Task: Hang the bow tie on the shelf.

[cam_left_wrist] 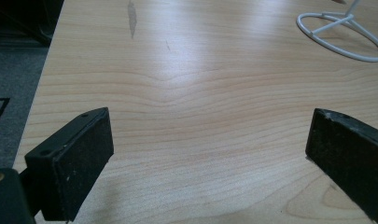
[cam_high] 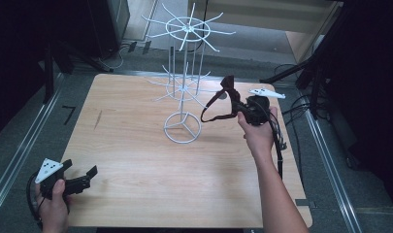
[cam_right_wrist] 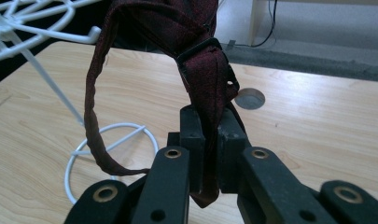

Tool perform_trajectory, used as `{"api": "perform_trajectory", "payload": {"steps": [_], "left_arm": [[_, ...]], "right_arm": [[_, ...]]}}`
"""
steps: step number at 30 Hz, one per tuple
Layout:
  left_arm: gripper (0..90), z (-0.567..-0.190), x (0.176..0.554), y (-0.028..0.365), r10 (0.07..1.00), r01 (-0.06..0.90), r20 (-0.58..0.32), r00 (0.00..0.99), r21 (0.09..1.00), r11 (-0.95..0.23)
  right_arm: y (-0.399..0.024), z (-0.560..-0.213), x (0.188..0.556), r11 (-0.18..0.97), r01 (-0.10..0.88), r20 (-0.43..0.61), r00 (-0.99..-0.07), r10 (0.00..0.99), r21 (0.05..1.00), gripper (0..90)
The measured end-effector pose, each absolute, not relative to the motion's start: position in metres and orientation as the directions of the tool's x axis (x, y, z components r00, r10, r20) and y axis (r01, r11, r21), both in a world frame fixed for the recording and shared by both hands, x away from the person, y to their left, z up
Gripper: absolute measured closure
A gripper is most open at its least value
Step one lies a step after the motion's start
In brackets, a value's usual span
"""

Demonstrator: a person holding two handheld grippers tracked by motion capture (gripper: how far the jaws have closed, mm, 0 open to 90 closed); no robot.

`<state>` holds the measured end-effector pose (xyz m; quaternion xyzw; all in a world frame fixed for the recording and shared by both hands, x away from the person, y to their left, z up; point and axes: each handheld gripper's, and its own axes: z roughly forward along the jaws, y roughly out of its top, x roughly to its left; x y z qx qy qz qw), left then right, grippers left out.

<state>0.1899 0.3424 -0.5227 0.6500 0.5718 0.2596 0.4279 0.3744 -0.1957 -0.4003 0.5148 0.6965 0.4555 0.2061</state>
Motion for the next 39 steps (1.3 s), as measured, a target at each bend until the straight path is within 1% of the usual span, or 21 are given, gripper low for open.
{"api": "perform_trajectory", "payload": {"steps": [6, 14, 23, 39], "left_arm": [[1.5, -0.523, 0.19, 0.342, 0.966, 0.522, -0.151, 0.212, 0.853, 0.019], [1.5, -0.523, 0.19, 0.342, 0.965, 0.522, -0.154, 0.212, 0.853, 0.021], [1.5, -0.523, 0.19, 0.343, 0.964, 0.522, -0.159, 0.213, 0.852, 0.025], [1.5, -0.523, 0.19, 0.343, 0.964, 0.522, -0.161, 0.214, 0.853, 0.026]], "right_arm": [[-0.189, -0.392, 0.374, 0.062, 0.513, 0.176, -0.402, 0.899, 0.856, 85.6], [-0.178, -0.391, 0.382, 0.075, 0.517, 0.171, -0.413, 0.895, 0.853, 85.6], [-0.166, -0.4, 0.391, 0.068, 0.53, 0.19, -0.416, 0.89, 0.845, 85.6], [-0.136, -0.414, 0.398, 0.084, 0.54, 0.185, -0.426, 0.886, 0.838, 85.6]]}}
